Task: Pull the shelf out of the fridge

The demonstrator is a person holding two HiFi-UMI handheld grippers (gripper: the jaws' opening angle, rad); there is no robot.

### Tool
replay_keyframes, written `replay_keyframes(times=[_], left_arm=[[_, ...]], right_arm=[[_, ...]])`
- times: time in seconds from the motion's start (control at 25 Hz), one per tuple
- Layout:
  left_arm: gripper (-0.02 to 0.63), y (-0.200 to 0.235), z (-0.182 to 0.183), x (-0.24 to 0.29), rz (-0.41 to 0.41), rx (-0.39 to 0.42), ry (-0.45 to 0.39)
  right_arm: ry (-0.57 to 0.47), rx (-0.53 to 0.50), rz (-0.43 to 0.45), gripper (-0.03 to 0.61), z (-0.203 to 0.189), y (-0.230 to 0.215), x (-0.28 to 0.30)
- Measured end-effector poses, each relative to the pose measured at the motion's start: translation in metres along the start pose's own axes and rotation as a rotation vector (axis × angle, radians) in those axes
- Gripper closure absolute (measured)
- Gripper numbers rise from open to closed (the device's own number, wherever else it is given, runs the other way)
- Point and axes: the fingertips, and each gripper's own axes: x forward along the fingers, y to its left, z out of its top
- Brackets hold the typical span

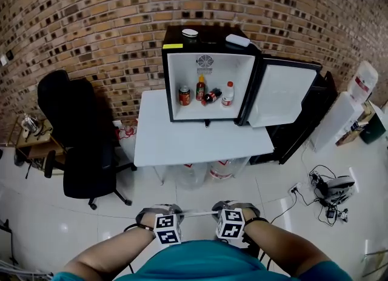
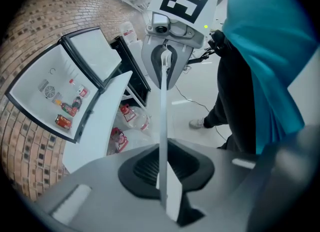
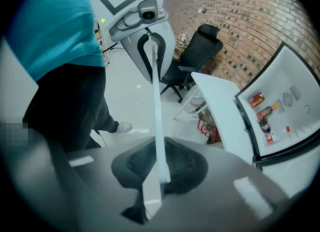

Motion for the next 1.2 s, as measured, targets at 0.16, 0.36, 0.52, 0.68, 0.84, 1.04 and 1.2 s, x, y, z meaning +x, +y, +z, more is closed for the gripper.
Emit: replay_keyframes(times=[0.16, 0.36, 0.52, 0.68, 0.84, 1.04, 1.2], left_arm=[[0.578, -0.011, -0.017, 0.002, -0.013, -0.004, 0.001], [0.58, -0.021, -0.002, 0.008, 0.0, -0.061, 0.002], [0.58, -0.03, 0.022, 0.019, 0.008, -0.098, 0.008], [0.58, -0.039, 0.033, 0.034, 0.011, -0.121, 0.026], [0.58, -0.038, 0.046, 0.035, 0.005, -0.109, 0.014], [0.58, -0.03, 0.042, 0.035, 0.009, -0.078, 0.028], [0.58, -0.03, 0.039, 0.034, -0.007, -0.074, 0.027]], right_arm=[[0.012, -0.012, 0.021, 0.546, 0.012, 0.013, 0.007], [0.014, -0.064, 0.038, 0.545, -0.004, 0.015, 0.001], [0.009, -0.104, 0.065, 0.546, -0.029, 0.019, -0.007], [0.013, -0.135, 0.08, 0.546, -0.049, 0.025, -0.006], [0.016, -0.14, 0.073, 0.546, -0.058, 0.024, -0.006], [0.024, -0.12, 0.055, 0.546, -0.058, 0.018, -0.003], [0.027, -0.112, 0.037, 0.546, -0.057, 0.015, -0.004]])
